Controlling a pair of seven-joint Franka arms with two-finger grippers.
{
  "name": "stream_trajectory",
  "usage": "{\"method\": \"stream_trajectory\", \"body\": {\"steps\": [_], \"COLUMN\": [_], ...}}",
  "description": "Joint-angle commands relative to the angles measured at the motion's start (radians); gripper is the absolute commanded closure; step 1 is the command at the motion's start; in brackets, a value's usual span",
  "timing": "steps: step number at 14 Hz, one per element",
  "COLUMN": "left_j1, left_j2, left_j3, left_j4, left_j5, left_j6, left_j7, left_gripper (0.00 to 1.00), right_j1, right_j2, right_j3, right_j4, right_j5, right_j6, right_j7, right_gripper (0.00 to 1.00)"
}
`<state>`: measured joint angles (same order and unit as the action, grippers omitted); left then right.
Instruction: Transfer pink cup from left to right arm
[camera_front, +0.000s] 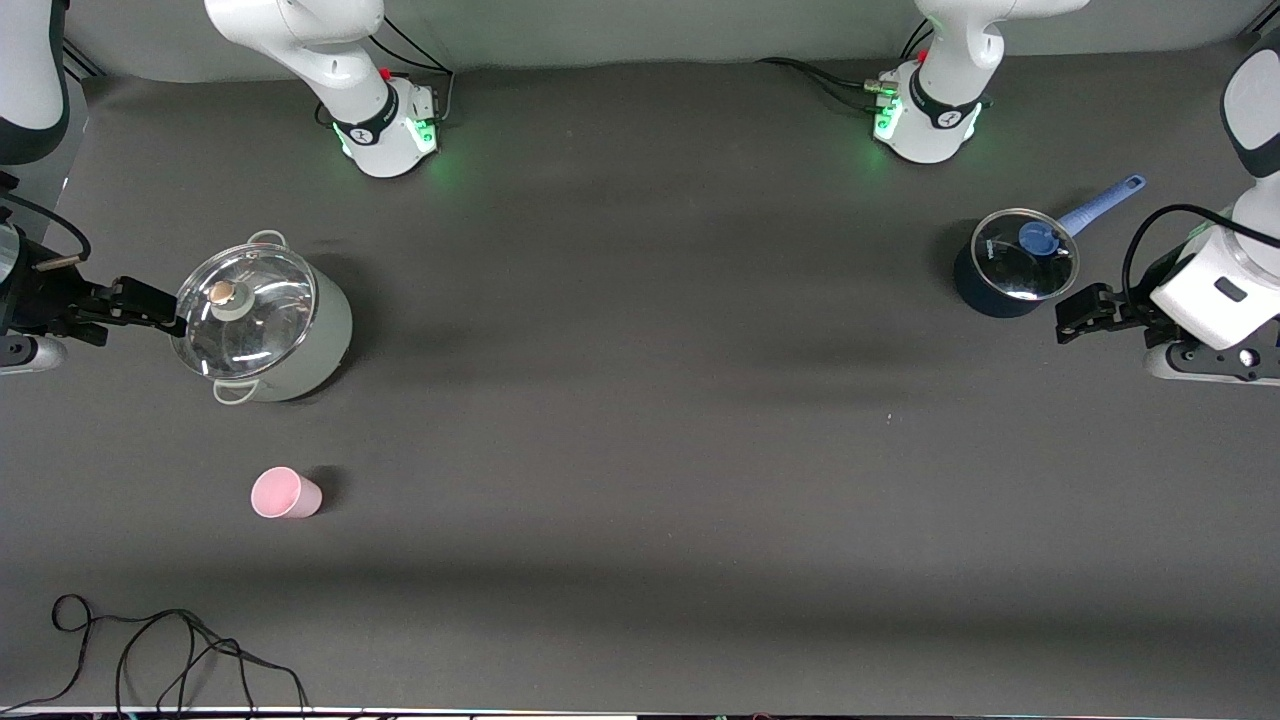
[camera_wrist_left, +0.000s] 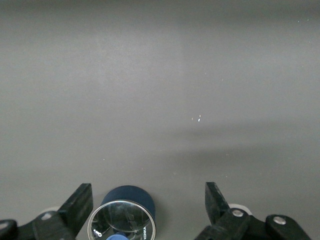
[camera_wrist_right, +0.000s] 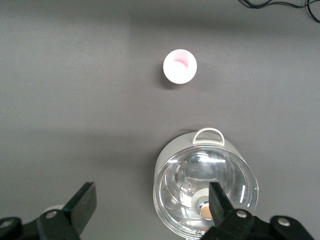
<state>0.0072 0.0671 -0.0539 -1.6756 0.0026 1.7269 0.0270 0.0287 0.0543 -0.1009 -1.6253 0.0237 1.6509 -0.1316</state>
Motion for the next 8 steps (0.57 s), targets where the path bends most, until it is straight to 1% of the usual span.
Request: {"method": "stream_trajectory", "body": {"steps": [1,4,5,6,8], "left_j1": [-0.013,-0.013,-0.012,-0.012,-0.012], "left_j2": [-0.012,-0.012,-0.012,-0.012,-0.012], "left_j3": [0.014,0.014,0.014,0.014,0.014], "left_j4": [-0.016,-0.016,-0.016,-0.016,-0.016], "left_j5": [-0.009,-0.009,-0.009,-0.009,-0.009], "left_j6": [0.002,0.002,0.002,0.003,0.002], "left_j7": [0.013,0.013,0.013,0.013,0.013], "left_gripper": [0.00,0.00,0.00,0.00,0.00], "right_j1": [-0.004,-0.019,-0.050,-0.073,-0.073], "right_j2": [-0.013,-0.013,-0.013,-0.014,-0.014], "right_j3": [-0.002,0.003,0.015,0.045,0.053], "right_j4": [0.005,0.010,0.012,0.010,0.010], "right_j5": [-0.013,-0.011,-0.011,-0.011,-0.013], "right_j6": [0.010,0.010,0.009,0.009,0.009], "right_j7": [0.020,0.020,0.021,0.021,0.021], "right_gripper": [0.01,0.01,0.01,0.01,0.01]}}
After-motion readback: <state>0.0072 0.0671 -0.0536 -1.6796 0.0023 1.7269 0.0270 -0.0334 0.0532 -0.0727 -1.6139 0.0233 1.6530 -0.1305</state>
